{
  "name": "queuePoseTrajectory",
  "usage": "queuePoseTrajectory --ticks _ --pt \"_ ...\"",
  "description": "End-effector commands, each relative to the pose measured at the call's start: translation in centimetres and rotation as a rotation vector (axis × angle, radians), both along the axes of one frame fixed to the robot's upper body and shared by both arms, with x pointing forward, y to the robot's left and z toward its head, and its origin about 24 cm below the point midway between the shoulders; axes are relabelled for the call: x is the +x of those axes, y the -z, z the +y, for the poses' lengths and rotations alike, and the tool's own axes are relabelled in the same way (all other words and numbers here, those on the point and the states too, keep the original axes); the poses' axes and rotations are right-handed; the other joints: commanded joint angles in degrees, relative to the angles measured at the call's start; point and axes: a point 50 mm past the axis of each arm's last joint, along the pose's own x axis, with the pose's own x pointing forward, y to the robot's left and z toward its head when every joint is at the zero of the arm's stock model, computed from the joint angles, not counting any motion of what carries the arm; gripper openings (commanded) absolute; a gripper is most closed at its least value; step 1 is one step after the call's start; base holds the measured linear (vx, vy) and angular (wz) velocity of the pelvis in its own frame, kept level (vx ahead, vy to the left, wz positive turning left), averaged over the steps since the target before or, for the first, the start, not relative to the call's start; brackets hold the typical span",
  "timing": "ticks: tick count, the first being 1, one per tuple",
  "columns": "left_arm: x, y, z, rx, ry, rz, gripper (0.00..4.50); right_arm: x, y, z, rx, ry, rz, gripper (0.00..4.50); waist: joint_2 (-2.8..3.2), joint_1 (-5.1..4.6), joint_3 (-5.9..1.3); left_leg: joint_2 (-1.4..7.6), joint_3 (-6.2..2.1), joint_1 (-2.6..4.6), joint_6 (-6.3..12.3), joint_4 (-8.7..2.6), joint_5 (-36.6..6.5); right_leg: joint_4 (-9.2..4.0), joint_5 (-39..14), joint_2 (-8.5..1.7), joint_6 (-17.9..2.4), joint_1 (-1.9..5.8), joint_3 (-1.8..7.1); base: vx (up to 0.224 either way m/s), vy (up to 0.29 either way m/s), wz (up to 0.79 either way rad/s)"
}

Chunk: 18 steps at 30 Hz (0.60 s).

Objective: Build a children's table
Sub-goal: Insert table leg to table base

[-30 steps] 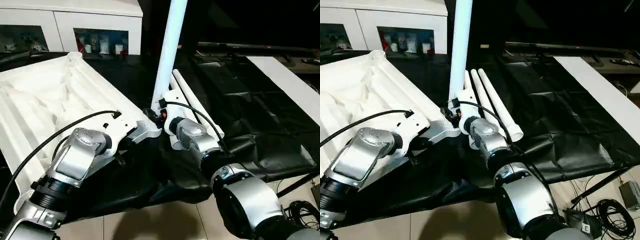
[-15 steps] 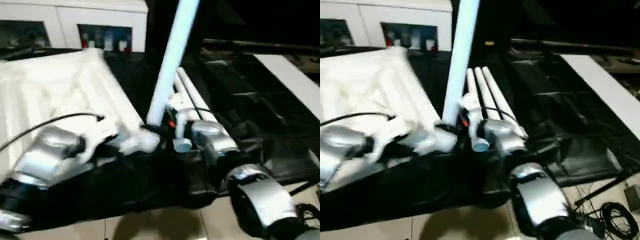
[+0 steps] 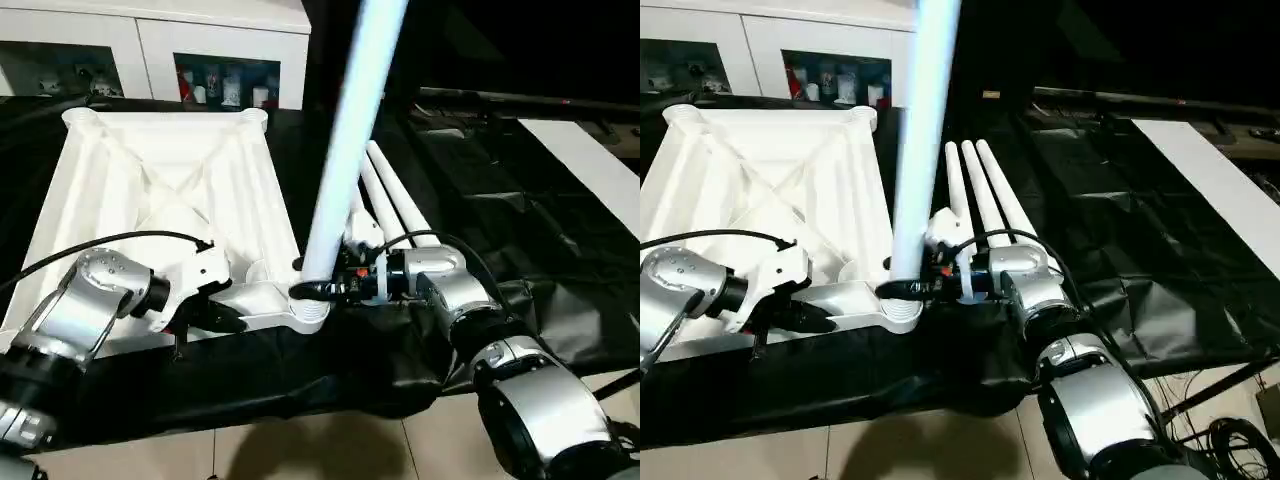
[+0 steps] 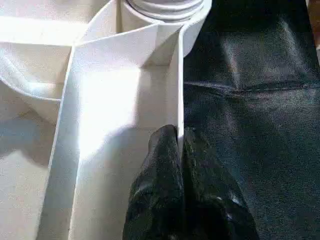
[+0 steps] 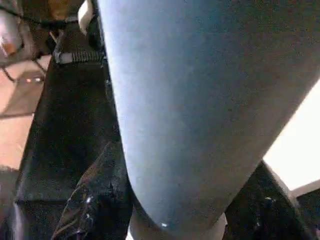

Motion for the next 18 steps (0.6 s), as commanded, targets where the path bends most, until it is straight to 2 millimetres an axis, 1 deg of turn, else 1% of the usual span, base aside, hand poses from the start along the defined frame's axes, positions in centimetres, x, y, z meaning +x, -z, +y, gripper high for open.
queuePoseTrajectory --ticks 1,2,3,4,5,6,7,8,9,10,15,17,18 --pt "0.61 -1.02 -0.34 -0.005 0.038 -0.034 0.0 -3.01 5.84 -2.38 -0.242 -0.029 0.201 1.87 1.76 -0.14 -1.83 3.56 -0.9 0.65 0.51 -4.25 -9.92 -3.57 -3.33 -5.14 -13.74 1.52 4.03 0.0 0.0 0.0" --pt "0.62 -1.0 -0.34 -0.004 0.039 -0.034 0.0 -3.07 5.89 -2.38 -0.245 -0.034 0.193 1.87 1.7 -0.12 -1.74 3.61 -0.98 0.73 0.12 -4.39 -11.73 -3.83 -6.04 -5.15 -13.27 1.45 4.06 0.0 0.0 0.0" --pt "0.65 -0.95 -0.28 -0.001 0.04 -0.035 0.0 -3.19 5.95 -2.39 -0.247 -0.045 0.179 1.87 1.7 -0.08 -1.79 3.62 -1.03 0.76 -0.08 -4.41 -12.13 -3.86 -6.8 -5.15 -13.07 1.47 4.08 0.0 0.0 0.0" --pt "0.68 -0.92 -0.25 0.001 0.041 -0.036 0.0 -3.26 5.99 -2.4 -0.249 -0.052 0.169 1.87 1.55 0.01 -1.87 3.61 -1.0 0.84 -0.14 -4.33 -12.07 -3.91 -7.11 -5.22 -12.81 1.38 4.12 0.0 0.0 0.0" --pt "0.7 -0.91 -0.21 0.001 0.041 -0.037 0.0 -3.27 5.96 -2.37 -0.243 -0.052 0.157 1.87 1.57 -0.01 -1.89 3.58 -1.02 0.8 -0.1 -4.33 -11.79 -3.84 -6.77 -5.19 -12.78 1.41 4.14 0.0 0.0 0.0" --pt "0.73 -0.9 -0.15 0.001 0.04 -0.039 0.0 -3.26 5.88 -2.33 -0.222 -0.044 0.15 1.87 1.38 0.02 -2.0 3.6 -1.01 0.78 0.1 -4.29 -10.88 -3.71 -5.52 -5.11 -12.81 1.47 4.09 0.0 0.0 0.0" --pt "0.75 -0.91 -0.13 0.0 0.04 -0.04 0.0 -3.24 5.85 -2.33 -0.209 -0.037 0.153 1.87 1.4 0.02 -1.99 3.54 -1.0 0.68 0.31 -4.27 -10.08 -3.55 -4.39 -5.04 -12.94 1.55 4.08 0.0 0.0 0.0" --pt "0.77 -0.9 -0.09 0.0 0.041 -0.04 0.0 -3.22 5.82 -2.36 -0.204 -0.035 0.15 1.87 1.28 0.05 -2.01 3.52 -0.98 0.69 0.47 -4.23 -9.85 -3.56 -4.12 -5.02 -12.93 1.56 4.06 0.0 0.0 0.0" --pt "0.78 -0.89 -0.06 0.0 0.042 -0.04 0.0 -3.22 5.82 -2.39 -0.203 -0.034 0.147 1.87 1.34 0.05 -2.01 3.49 -0.98 0.64 0.64 -4.22 -9.57 -3.5 -3.81 -5.02 -13.0 1.61 4.06 0.0 0.0 0.0" --pt "0.8 -0.9 -0.04 0.0 0.042 -0.041 0.0 -3.24 5.84 -2.45 -0.205 -0.037 0.148 1.87 1.15 0.07 -2.05 3.53 -0.95 0.69 0.7 -4.19 -9.59 -3.51 -3.89 -4.99 -12.98 1.58 4.02 0.0 0.0 0.0" --pt "0.82 -0.88 -0.01 -0.002 0.045 -0.042 0.0 -3.45 6.17 -2.76 -0.222 -0.041 0.157 1.87 1.17 0.16 -2.15 3.56 -0.95 0.72 0.89 -4.13 -9.04 -3.4 -3.5 -5.01 -13.03 1.61 3.99 0.0 0.0 0.0" --pt "0.78 -0.82 0.0 -0.009 0.046 -0.039 0.0 -3.59 6.5 -3.04 -0.22 -0.021 0.179 1.87 1.04 0.16 -2.19 3.54 -0.92 0.72 0.84 -4.1 -8.99 -3.35 -3.07 -4.95 -13.07 1.62 3.95 0.0 0.0 0.0" --pt "0.76 -0.81 0.0 -0.014 0.045 -0.037 0.0 -3.56 6.58 -3.14 -0.207 0.002 0.195 1.87 1.07 0.21 -2.17 3.51 -0.91 0.71 0.91 -4.09 -8.99 -3.36 -3.09 -4.98 -13.09 1.62 3.97 0.0 0.0 0.0"
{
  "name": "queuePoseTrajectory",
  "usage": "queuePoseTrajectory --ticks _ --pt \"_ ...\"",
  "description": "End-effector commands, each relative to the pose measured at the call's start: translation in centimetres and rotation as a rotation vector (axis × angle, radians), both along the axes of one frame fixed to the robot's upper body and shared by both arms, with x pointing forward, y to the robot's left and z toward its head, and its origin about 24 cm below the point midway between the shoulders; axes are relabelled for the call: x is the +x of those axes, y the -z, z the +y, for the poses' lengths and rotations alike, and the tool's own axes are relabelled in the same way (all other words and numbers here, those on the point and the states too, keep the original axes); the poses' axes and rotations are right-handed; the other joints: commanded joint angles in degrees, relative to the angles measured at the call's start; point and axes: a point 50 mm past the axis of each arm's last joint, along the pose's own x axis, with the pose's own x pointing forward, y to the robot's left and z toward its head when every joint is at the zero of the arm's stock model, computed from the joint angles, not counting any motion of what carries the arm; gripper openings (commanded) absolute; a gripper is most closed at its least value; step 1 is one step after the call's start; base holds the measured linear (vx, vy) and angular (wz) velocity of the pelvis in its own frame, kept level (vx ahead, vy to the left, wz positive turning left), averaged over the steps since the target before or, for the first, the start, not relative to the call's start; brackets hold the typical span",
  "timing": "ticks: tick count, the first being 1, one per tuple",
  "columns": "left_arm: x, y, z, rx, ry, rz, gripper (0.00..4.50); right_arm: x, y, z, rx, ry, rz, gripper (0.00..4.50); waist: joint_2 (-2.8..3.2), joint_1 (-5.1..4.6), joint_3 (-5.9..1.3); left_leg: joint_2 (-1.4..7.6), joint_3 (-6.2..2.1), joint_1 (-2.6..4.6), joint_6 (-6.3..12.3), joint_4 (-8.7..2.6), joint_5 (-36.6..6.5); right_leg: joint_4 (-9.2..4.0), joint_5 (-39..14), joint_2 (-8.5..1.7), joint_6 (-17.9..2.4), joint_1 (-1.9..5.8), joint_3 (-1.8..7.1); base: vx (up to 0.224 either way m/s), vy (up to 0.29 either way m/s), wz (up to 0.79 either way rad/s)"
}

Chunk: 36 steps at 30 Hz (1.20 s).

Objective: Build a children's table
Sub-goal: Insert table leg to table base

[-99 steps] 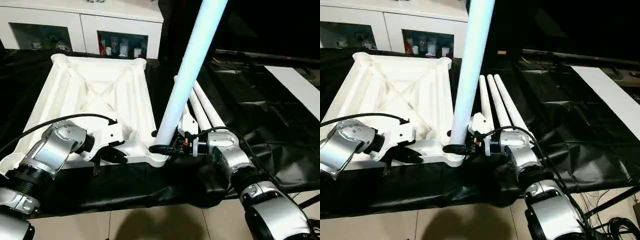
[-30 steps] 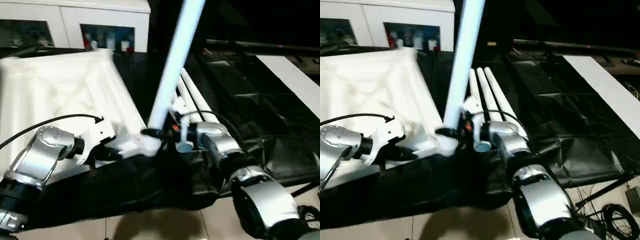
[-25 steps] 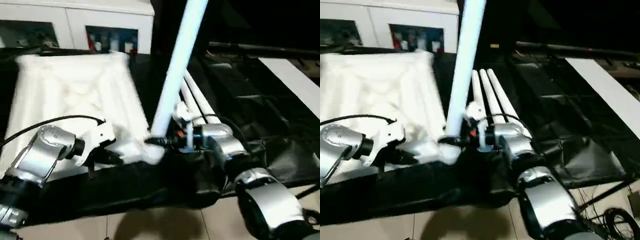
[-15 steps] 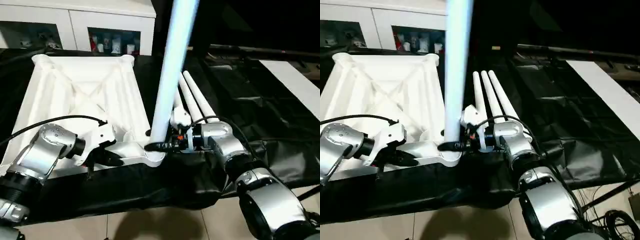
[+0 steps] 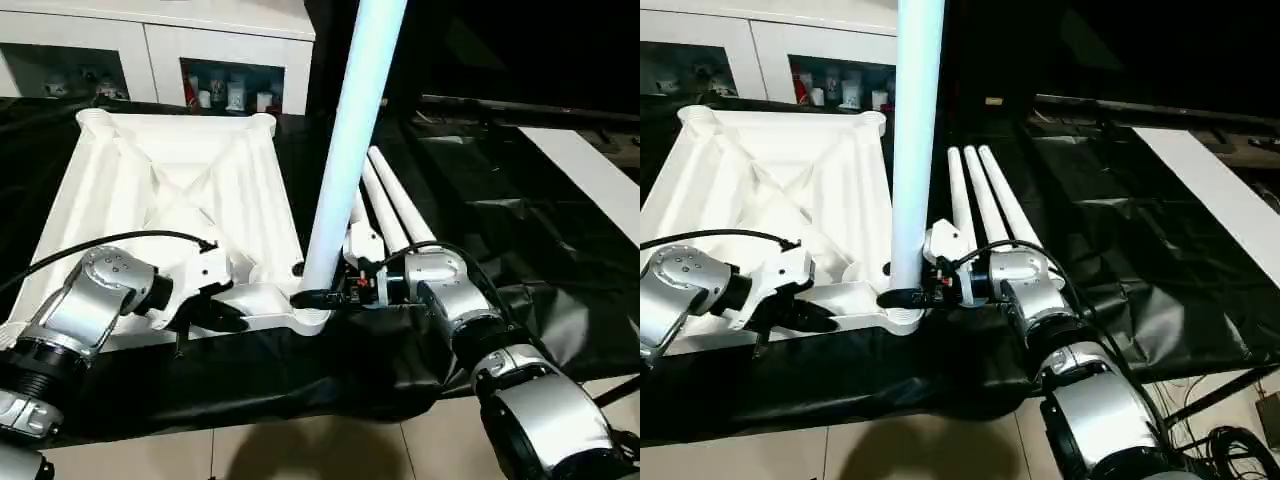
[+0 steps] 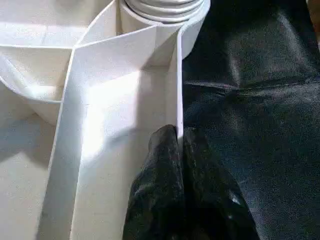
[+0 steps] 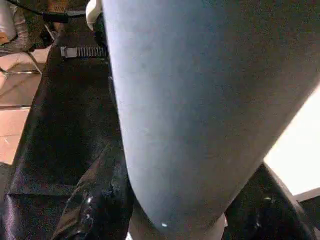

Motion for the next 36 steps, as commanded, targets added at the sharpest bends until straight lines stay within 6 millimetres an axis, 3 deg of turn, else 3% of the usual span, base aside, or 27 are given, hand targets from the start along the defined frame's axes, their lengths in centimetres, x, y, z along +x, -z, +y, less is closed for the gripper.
queuePoseTrajectory --ticks 1,5,8,9,12,16,20,25,36 --pt "0.5 -1.0 0.0 -0.022 0.012 -0.02 0.0 -3.1 6.1 -2.9 -0.21 0.019 0.255 1.87 1.58 -0.22 -1.86 3.51 -0.94 0.5 0.93 -4.03 -8.94 -3.37 -2.94 -4.99 -13.15 1.43 3.96 0.0 0.0 0.0" --pt "0.5 -1.0 0.1 -0.02 0.011 -0.022 0.0 -2.4 6.0 -3.2 -0.151 0.147 0.302 1.87 1.62 -0.12 -1.84 3.52 -0.92 0.51 0.83 -4.05 -8.99 -3.38 -2.94 -4.97 -13.23 1.44 3.97 0.0 0.0 0.0" --pt "0.4 -0.9 0.1 -0.02 0.014 -0.022 0.0 -1.4 5.5 -3.6 -0.055 0.298 0.378 1.87 1.69 -0.02 -1.58 3.58 -1.03 0.53 -0.1 -4.35 -12.41 -3.83 -7.33 -5.01 -12.56 1.31 4.1 0.0 0.0 0.0" --pt "0.4 -0.9 0.0 -0.02 0.015 -0.023 0.0 -1.2 5.4 -3.7 -0.04 0.315 0.388 1.87 1.92 0.16 -1.5 3.68 -1.14 0.55 -0.81 -4.44 -14.55 -4.11 -11.0 -5.21 -12.07 1.17 4.21 0.0 0.0 0.0" --pt "0.4 -0.9 0.0 -0.021 0.015 -0.022 0.0 -1.0 5.2 -3.8 -0.016 0.328 0.414 1.87 1.73 0.25 -1.6 3.7 -1.16 0.59 -1.22 -4.42 -14.36 -4.1 -11.47 -5.1 -11.64 1.09 4.19 0.0 0.0 0.0" --pt "0.5 -0.8 -0.1 -0.018 0.019 -0.024 0.0 -1.4 5.5 -3.8 -0.058 0.296 0.392 1.87 1.91 0.48 -1.68 3.62 -1.0 0.49 -1.0 -4.28 -11.78 -3.62 -6.9 -4.99 -12.33 1.09 4.07 0.0 0.0 0.0" --pt "0.5 -0.8 -0.1 -0.014 0.023 -0.025 0.0 -2.3 6.4 -3.7 -0.137 0.226 0.358 1.87 1.72 0.36 -1.58 3.54 -1.1 0.55 -1.17 -4.36 -13.56 -3.99 -9.68 -5.11 -11.84 1.06 4.18 0.0 0.0 0.0" --pt "0.5 -0.8 -0.1 -0.008 0.026 -0.025 0.0 -2.2 6.1 -3.3 -0.115 0.225 0.359 1.87 1.83 0.34 -1.47 3.61 -1.1 0.56 -1.08 -4.5 -13.55 -3.9 -9.02 -4.94 -12.0 0.99 4.15 0.0 0.0 0.0" --pt "0.7 -0.8 0.0 0.015 0.03 -0.036 0.0 -3.1 6.7 -3.2 -0.288 0.066 0.212 1.87 1.76 0.17 -1.27 3.52 -1.13 0.57 -0.59 -4.56 -13.72 -4.11 -9.96 -4.94 -11.62 0.94 4.29 0.0 0.0 0.0"
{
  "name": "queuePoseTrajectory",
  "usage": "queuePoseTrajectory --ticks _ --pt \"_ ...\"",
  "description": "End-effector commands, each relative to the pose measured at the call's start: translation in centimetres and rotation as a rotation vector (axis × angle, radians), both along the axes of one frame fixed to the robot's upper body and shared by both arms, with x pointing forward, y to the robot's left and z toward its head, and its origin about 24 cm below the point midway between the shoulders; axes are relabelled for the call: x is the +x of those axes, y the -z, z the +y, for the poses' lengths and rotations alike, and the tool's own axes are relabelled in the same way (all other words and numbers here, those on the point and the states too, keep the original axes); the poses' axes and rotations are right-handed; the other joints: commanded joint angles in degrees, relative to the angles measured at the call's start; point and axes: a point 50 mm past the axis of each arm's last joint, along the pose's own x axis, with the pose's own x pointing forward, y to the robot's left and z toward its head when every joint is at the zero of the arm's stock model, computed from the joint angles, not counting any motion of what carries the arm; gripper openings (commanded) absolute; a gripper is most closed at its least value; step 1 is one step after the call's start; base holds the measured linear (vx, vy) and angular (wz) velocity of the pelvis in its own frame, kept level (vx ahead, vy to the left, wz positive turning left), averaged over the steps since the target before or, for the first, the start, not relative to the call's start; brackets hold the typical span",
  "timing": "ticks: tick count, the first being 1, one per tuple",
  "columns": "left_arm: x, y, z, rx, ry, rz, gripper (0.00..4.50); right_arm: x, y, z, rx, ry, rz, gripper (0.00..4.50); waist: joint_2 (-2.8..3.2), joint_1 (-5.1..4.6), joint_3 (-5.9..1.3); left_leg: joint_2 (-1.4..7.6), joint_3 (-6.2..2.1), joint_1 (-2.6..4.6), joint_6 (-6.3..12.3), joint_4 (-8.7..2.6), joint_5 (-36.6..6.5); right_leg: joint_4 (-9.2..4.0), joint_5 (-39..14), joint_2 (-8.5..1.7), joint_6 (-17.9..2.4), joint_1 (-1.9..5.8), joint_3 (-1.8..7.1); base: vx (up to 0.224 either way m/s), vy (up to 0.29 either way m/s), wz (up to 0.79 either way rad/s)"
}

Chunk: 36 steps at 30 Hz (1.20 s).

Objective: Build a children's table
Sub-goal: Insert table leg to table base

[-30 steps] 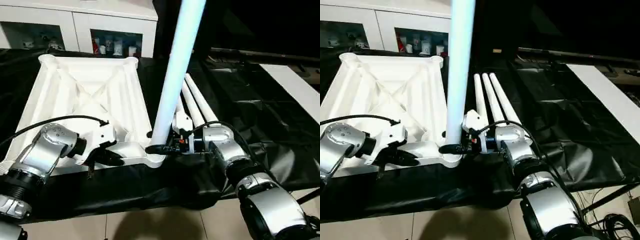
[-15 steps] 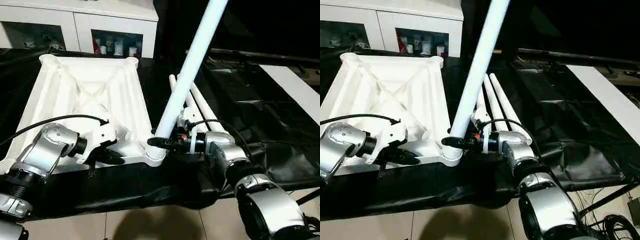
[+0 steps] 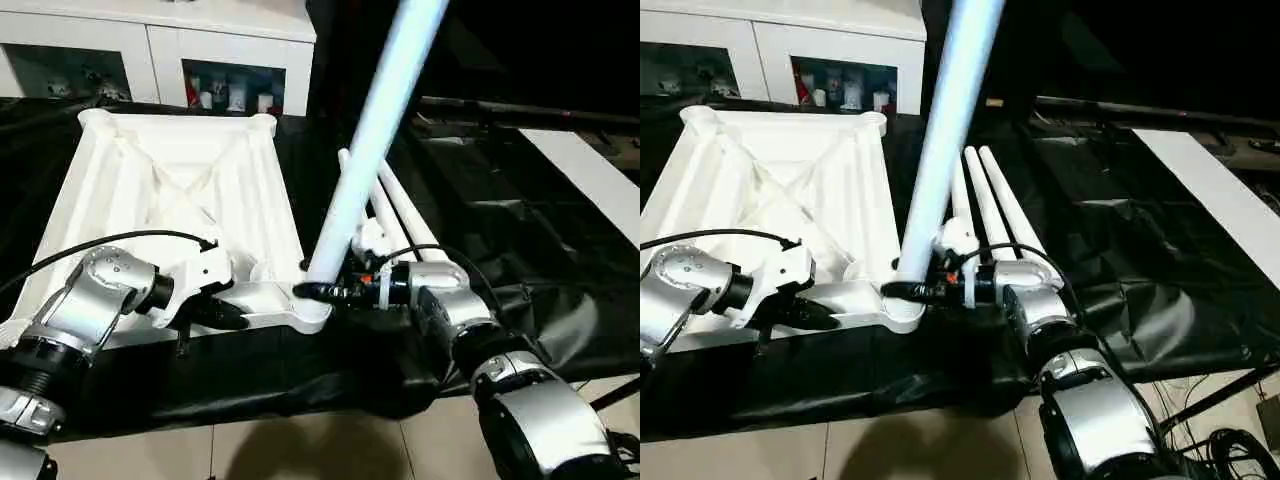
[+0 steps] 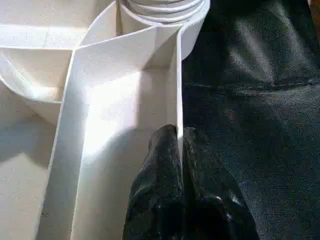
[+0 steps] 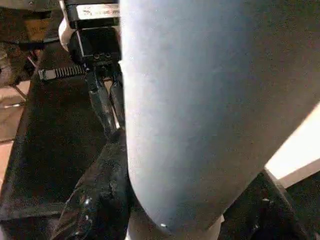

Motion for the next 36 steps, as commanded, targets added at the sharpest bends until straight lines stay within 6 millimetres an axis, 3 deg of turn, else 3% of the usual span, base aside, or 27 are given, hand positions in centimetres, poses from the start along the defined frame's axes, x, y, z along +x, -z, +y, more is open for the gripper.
queuePoseTrajectory --ticks 1,13,17,19,20,27,29,31,33,36 --pt "0.5 -1.0 0.0 0.017 0.028 -0.027 0.0 -3.2 5.8 -2.6 -0.35 -0.078 0.144 1.87 1.8 -0.46 -1.37 3.46 -1.19 0.27 -0.19 -4.43 -14.31 -4.62 -10.34 -4.94 -11.72 0.92 4.16 0.0 0.0 0.0" --pt "0.3 -0.8 -0.1 0.026 0.043 -0.015 0.0 -3.9 6.7 -2.0 -0.436 -0.13 0.069 1.87 1.96 -0.48 -1.11 3.48 -1.26 0.35 0.02 -4.62 -15.68 -5.18 -14.68 -5.09 -10.71 0.73 4.31 0.0 0.0 0.0" --pt "0.3 -0.8 -0.3 0.015 0.045 -0.013 0.0 -2.9 5.6 -1.4 -0.305 -0.039 0.134 1.87 1.96 -0.53 -0.97 3.5 -1.33 0.21 0.19 -4.74 -15.83 -5.3 -16.11 -5.05 -10.31 0.72 4.37 0.0 0.0 0.0" --pt "0.2 -0.8 -0.2 0.016 0.044 -0.011 0.0 -1.3 3.7 -1.6 -0.087 0.079 0.237 1.87 1.91 -0.46 -0.99 3.58 -1.31 0.26 0.16 -4.78 -15.97 -5.28 -16.47 -5.01 -10.32 0.72 4.37 0.0 0.0 0.0" --pt "0.2 -0.8 -0.2 0.016 0.044 -0.011 0.0 -1.3 3.7 -1.6 -0.087 0.079 0.237 1.87 1.99 -0.36 -1.02 3.61 -1.32 0.3 0.18 -4.78 -16.02 -5.3 -16.51 -5.06 -10.37 0.76 4.37 0.0 0.0 0.0" --pt "0.0 -0.6 -0.4 0.003 0.038 -0.015 0.0 1.5 0.3 -3.3 0.249 0.293 0.332 1.87 1.96 0.08 -1.57 3.73 -0.68 0.13 0.53 -4.21 -10.24 -3.83 -4.7 -4.83 -13.86 1.15 3.96 0.0 0.0 0.0" --pt "-0.1 -0.6 -0.5 0.001 0.041 -0.01 0.0 1.8 -0.1 -3.6 0.285 0.328 0.343 1.87 1.79 0.07 -1.92 3.66 -0.43 -0.11 0.99 -3.79 -6.71 -3.23 -0.17 -4.75 -14.35 1.34 3.85 0.0 0.0 0.0" --pt "-0.2 -0.4 -0.6 -0.003 0.043 -0.004 0.0 2.1 -0.4 -4.2 0.319 0.371 0.352 1.87 1.57 0.06 -2.24 3.4 -0.14 -0.44 2.67 -3.08 -1.77 -2.48 6.6 -4.58 -15.29 1.45 3.83 0.0 0.0 0.0" --pt "-0.3 -0.3 -0.7 -0.004 0.044 0.0 0.0 2.0 -0.4 -4.3 0.288 0.342 0.334 1.87 1.71 0.09 -2.08 3.35 -0.02 -0.66 3.61 -2.97 -0.96 -2.45 7.53 -4.58 -15.68 1.39 3.68 0.0 0.0 0.0" --pt "-0.4 -0.2 -0.7 -0.006 0.044 0.002 0.0 1.6 -0.3 -3.9 0.229 0.275 0.297 1.87 1.69 0.12 -1.95 3.45 0.0 -0.61 2.84 -3.01 -2.92 -2.73 4.19 -4.68 -14.87 1.4 3.7 0.0 0.0 0.0"
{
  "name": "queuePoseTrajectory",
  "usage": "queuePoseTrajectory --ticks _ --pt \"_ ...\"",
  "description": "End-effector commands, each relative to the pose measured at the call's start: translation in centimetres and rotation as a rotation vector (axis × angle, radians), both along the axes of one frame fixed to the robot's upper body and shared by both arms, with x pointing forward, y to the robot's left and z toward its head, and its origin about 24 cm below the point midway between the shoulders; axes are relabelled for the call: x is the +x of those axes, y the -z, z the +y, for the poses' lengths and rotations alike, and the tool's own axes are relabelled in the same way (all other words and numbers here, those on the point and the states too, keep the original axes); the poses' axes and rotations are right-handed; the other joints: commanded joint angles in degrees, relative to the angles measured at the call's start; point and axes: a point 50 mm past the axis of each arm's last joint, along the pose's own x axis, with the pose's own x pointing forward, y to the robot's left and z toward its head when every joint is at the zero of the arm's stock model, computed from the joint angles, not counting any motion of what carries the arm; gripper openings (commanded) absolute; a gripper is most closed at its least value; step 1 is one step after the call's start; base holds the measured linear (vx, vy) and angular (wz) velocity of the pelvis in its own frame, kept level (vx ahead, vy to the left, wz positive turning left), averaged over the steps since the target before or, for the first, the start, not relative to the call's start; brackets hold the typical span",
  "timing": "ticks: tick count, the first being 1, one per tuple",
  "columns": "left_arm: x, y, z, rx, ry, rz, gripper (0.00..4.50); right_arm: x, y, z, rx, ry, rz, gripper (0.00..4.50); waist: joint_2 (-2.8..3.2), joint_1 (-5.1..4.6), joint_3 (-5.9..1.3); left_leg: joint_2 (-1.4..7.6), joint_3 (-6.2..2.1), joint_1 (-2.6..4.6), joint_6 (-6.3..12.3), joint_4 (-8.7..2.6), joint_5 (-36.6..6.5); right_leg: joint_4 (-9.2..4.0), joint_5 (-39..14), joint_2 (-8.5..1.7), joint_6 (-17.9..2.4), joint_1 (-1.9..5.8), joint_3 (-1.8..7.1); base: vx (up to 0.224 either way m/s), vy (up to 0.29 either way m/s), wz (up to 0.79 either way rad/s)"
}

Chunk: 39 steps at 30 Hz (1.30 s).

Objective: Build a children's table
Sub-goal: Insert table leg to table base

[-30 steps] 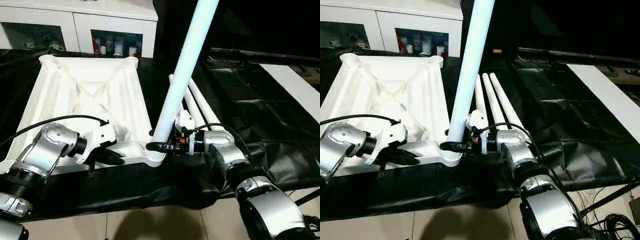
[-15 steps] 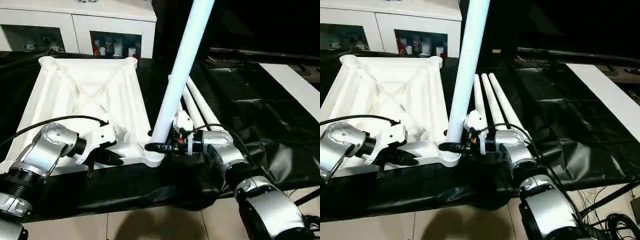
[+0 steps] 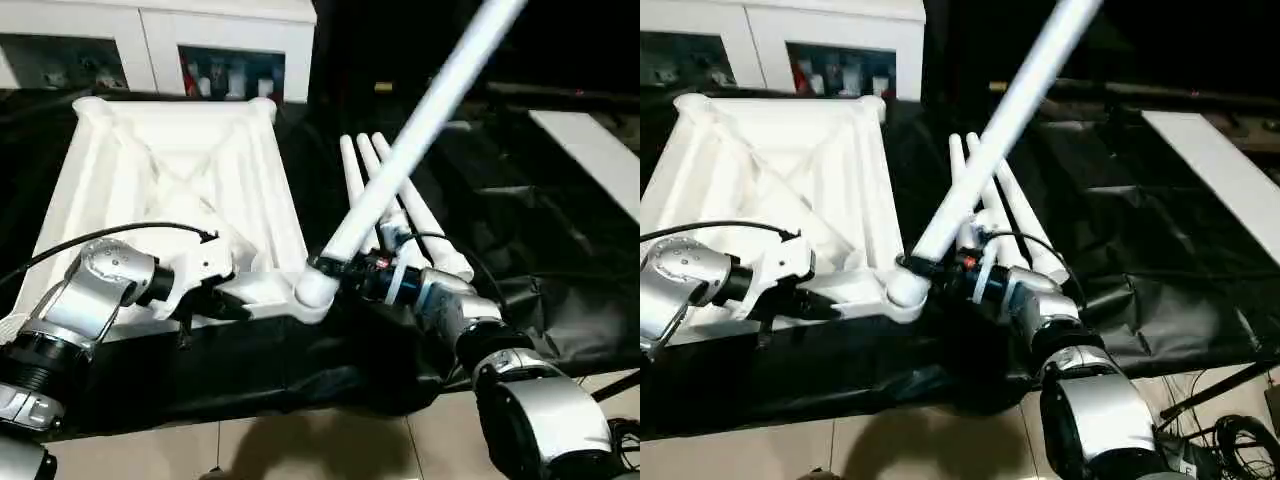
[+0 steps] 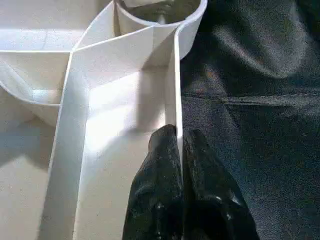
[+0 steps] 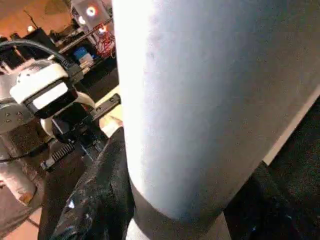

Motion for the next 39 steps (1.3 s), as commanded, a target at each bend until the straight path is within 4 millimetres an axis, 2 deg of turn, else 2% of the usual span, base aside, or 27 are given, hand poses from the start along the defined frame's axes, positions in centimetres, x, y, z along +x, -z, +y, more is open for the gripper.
queuePoseTrajectory --ticks 1,3,4,6,12,15,18,22,25,28,39 --pt "-0.7 0.8 -0.3 0.005 0.046 0.061 0.0 0.4 -0.3 -2.1 -0.099 0.035 -0.059 1.87 1.44 0.01 -2.84 2.8 -0.66 0.57 2.52 -3.21 -3.68 -3.17 3.43 -5.02 -14.69 2.47 3.74 0.0 0.0 0.0" --pt "-0.7 0.8 -0.2 0.011 0.049 0.057 0.0 0.4 -0.9 -1.4 -0.133 -0.018 -0.121 1.87 1.4 0.0 -2.87 2.79 -0.66 0.65 2.19 -3.19 -3.69 -3.11 3.44 -4.95 -14.37 2.49 3.75 0.0 0.0 0.0" --pt "-0.7 0.8 -0.2 0.011 0.049 0.057 0.0 0.4 -0.9 -1.4 -0.134 -0.018 -0.123 1.87 1.57 0.02 -2.9 2.77 -0.68 0.67 2.15 -3.18 -3.49 -3.06 3.73 -4.95 -14.4 2.48 3.76 0.0 0.0 0.0" --pt "-0.7 0.7 -0.1 0.016 0.049 0.053 0.0 1.1 -2.5 -0.5 -0.127 -0.026 -0.208 1.87 1.43 -0.03 -2.95 2.71 -0.66 0.67 2.23 -3.14 -2.95 -2.95 4.96 -4.84 -14.52 2.57 3.76 0.0 0.0 0.0" --pt "-0.7 0.6 -0.1 0.026 0.046 0.038 0.0 1.3 -4.3 0.6 -0.169 -0.095 -0.336 1.87 1.51 -0.1 -3.15 2.7 -0.74 0.68 2.1 -2.99 -2.92 -2.79 5.67 -4.81 -14.6 2.73 3.76 0.0 0.0 0.0" --pt "-0.8 0.5 -0.1 0.021 0.042 0.032 0.0 1.2 -4.1 0.7 -0.276 -0.143 -0.375 1.87 1.53 -0.09 -3.26 2.59 -0.72 0.85 2.1 -2.87 -2.1 -2.64 6.73 -4.7 -14.73 2.64 3.75 0.0 0.0 0.0" --pt "-0.8 0.5 -0.1 0.022 0.041 0.029 0.0 1.1 -4.1 0.7 -0.293 -0.167 -0.37 1.87 1.39 -0.04 -3.42 2.45 -0.71 0.66 2.9 -2.68 -0.78 -2.39 9.14 -4.57 -14.84 2.94 3.79 0.0 0.0 0.0" --pt "-0.8 0.5 0.1 0.028 0.04 0.029 0.0 0.9 -3.7 0.7 -0.344 -0.215 -0.347 1.87 1.37 0.01 -3.53 2.43 -0.71 0.66 3.41 -2.52 -0.24 -2.25 10.36 -4.52 -15.09 2.96 3.73 0.0 0.0 0.0" --pt "-0.8 0.5 0.1 0.03 0.04 0.027 0.0 0.9 -3.6 0.8 -0.339 -0.218 -0.32 1.87 1.22 0.02 -3.57 2.47 -0.72 0.64 3.43 -2.47 -0.43 -2.2 10.12 -4.54 -15.1 2.99 3.73 0.0 0.0 0.0" --pt "-0.8 0.5 0.1 0.033 0.042 0.026 0.0 0.8 -3.6 1.0 -0.337 -0.245 -0.297 1.87 1.31 0.04 -3.56 2.47 -0.72 0.61 3.46 -2.42 -0.63 -2.17 9.93 -4.51 -15.21 3.01 3.72 0.0 0.0 0.0" --pt "-0.7 0.5 -0.1 0.038 0.046 0.025 0.0 0.7 -3.3 2.1 -0.362 -0.273 -0.256 1.87 1.09 -0.01 -3.54 2.44 -0.78 0.57 2.28 -2.35 -1.77 -2.19 7.42 -4.57 -14.47 3.0 3.83 0.0 0.0 0.0"
